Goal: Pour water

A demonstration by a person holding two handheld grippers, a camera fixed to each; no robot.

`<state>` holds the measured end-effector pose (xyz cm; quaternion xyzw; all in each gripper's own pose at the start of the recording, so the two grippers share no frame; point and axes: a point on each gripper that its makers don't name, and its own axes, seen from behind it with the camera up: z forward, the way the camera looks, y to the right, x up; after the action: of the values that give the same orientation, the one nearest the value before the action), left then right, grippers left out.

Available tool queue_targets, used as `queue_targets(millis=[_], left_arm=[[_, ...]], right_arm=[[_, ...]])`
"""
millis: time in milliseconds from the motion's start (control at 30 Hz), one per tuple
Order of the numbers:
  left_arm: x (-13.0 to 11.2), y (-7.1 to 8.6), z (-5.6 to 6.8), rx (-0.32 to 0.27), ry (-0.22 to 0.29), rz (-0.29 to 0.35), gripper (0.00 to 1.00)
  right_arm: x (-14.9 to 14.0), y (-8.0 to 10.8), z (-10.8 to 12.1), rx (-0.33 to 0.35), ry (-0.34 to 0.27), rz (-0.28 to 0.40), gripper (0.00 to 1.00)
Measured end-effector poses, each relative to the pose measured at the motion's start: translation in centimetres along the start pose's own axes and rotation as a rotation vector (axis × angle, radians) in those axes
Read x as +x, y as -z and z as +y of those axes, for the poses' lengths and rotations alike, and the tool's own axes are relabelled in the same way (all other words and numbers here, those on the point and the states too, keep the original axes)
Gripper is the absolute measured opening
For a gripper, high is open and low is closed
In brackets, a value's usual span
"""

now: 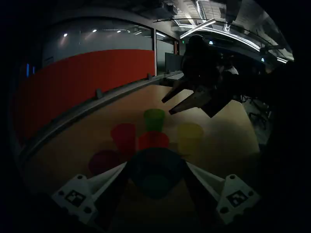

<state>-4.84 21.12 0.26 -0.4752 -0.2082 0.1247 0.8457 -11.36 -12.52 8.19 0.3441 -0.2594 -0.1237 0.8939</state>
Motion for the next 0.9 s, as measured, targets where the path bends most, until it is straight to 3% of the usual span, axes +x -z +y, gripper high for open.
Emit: queue_targets(millis=[267,900], left_arm=[[1.7,1.2,-0.5,0.023,0.003,0.035,0.90],[3.0,3.6,-1.7,0.064,0.033,0.078,0.90]], right_arm=[[-1.1,-1.9,0.1,0.000,0.000,-0.027,1.00],[-1.6,-5.3,0.2,0.004,0.019,-0.066,1.00]])
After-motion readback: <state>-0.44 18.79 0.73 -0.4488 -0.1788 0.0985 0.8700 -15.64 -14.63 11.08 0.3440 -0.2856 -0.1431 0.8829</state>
